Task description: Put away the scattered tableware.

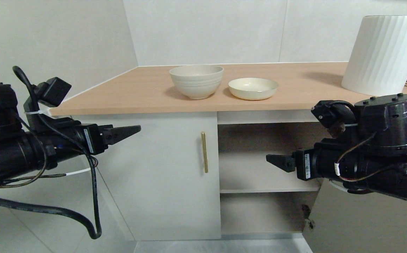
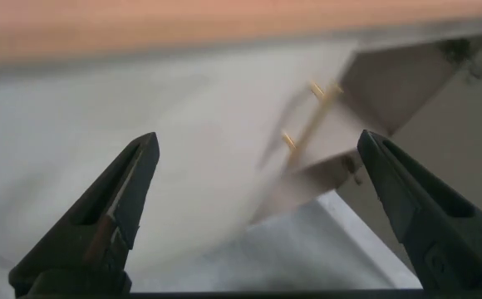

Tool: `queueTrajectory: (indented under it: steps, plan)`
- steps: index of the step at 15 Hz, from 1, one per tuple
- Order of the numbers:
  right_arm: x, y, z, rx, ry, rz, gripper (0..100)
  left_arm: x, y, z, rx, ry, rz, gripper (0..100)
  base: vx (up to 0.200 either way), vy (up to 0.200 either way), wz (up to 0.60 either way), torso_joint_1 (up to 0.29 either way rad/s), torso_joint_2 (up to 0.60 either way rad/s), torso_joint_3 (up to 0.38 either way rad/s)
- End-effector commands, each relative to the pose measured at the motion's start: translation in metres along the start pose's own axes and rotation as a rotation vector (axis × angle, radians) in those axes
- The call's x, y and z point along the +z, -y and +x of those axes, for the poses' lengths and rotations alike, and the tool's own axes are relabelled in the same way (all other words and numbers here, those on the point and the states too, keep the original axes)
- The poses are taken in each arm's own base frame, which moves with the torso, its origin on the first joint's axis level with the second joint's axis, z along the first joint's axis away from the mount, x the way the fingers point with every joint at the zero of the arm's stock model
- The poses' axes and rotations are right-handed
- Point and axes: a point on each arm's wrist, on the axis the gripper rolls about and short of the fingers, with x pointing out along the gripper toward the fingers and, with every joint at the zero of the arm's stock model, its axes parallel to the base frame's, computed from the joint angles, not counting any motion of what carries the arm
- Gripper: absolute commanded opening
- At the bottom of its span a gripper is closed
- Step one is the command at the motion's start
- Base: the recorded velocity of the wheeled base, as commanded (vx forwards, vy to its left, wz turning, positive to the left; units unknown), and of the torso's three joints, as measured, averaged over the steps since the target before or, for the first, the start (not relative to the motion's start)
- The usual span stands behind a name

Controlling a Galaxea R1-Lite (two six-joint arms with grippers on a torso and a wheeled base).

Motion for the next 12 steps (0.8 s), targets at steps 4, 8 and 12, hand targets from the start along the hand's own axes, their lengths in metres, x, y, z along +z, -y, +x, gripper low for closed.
queueTrajectory:
  steps: [4,8,12]
  plan:
    - [-0.0017,0.0001,0.0008,0.001,-0.006,-0.008,100,-0.0001,0.0081,-0.0049,-0.025,0.003,0.006,100,0.000,0.000,0.00,0.000,0.00,0.000]
    - [-0.0024,0.0006,0.0022,-0.003,-0.010,-0.006,100,-0.0017,0.0077,-0.0027,-0.025,-0.004,0.004,100,0.000,0.000,0.00,0.000,0.00,0.000]
    - [-0.0036,0.0010,0.0044,-0.007,-0.017,-0.007,100,-0.0030,0.0073,-0.0020,-0.026,-0.009,0.004,100,0.000,0.000,0.00,0.042,-0.16,-0.120]
